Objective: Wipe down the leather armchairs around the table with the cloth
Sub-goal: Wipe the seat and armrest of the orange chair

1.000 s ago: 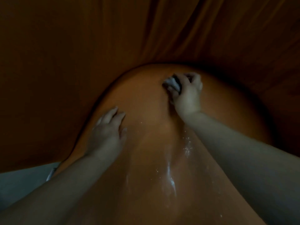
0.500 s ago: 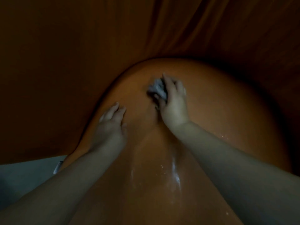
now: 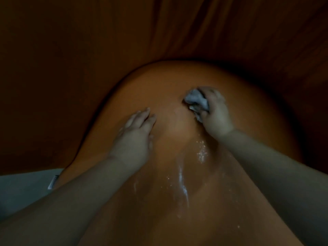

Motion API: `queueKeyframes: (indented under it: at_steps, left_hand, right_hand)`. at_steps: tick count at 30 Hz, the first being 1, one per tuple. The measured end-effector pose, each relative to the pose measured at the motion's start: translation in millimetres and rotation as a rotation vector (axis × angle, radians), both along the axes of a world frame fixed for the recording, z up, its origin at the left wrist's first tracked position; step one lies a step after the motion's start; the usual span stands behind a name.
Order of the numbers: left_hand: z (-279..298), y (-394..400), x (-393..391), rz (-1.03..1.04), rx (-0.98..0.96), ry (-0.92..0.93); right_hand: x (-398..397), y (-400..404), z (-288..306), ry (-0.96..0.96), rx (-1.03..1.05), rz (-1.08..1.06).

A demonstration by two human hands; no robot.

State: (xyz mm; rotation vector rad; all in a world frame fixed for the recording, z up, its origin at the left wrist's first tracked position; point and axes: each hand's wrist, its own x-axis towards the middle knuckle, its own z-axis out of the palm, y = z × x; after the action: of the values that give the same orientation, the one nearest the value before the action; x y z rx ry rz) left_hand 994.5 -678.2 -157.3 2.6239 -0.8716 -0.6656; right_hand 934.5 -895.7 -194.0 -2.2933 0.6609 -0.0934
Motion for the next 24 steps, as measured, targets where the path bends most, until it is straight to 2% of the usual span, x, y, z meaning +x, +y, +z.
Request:
queueKeyframes:
  at_steps: [3, 6, 8, 10, 13, 15, 17, 22, 24]
  left_hand:
    - [8, -23, -6, 0.101, -0.11, 0.073]
    - [-2, -21, -7, -0.03, -0.025, -0.026]
    - [-8, -15, -7, -0.077, 0.045, -0.012]
    - [-6, -18, -11, -0.127, 0.047, -0.013]
    - [-10, -21, -12, -0.162, 0.067, -0.039]
    - [-15, -26, -13, -0.141, 0.06, -0.034]
    - [-19, -30, -17, -0.14, 0.045, -0.049]
    - [-16, -37, -27, -0.177, 0.061, -0.037]
    - [-13, -38, -29, -0.22, 0.088, -0.027]
  right_hand:
    - [-25, 20, -2, -0.006, -0.001, 0.141]
    - [-86, 63, 3, 0.016, 0.07, 0.264]
    - [-106, 68, 10, 0.022, 0.13, 0.317]
    - [-94, 56, 15, 0.009, 0.124, 0.249]
    - [-45, 5, 15, -0.019, -0.107, 0.019]
    - [-27, -24, 12, -0.007, -0.22, -0.018]
    - [-35, -22, 6, 0.008, -0.205, 0.008]
    - [-115, 47, 8, 0.0, -0.039, 0.145]
    - [-116, 41, 14, -0.009, -0.009, 0.174]
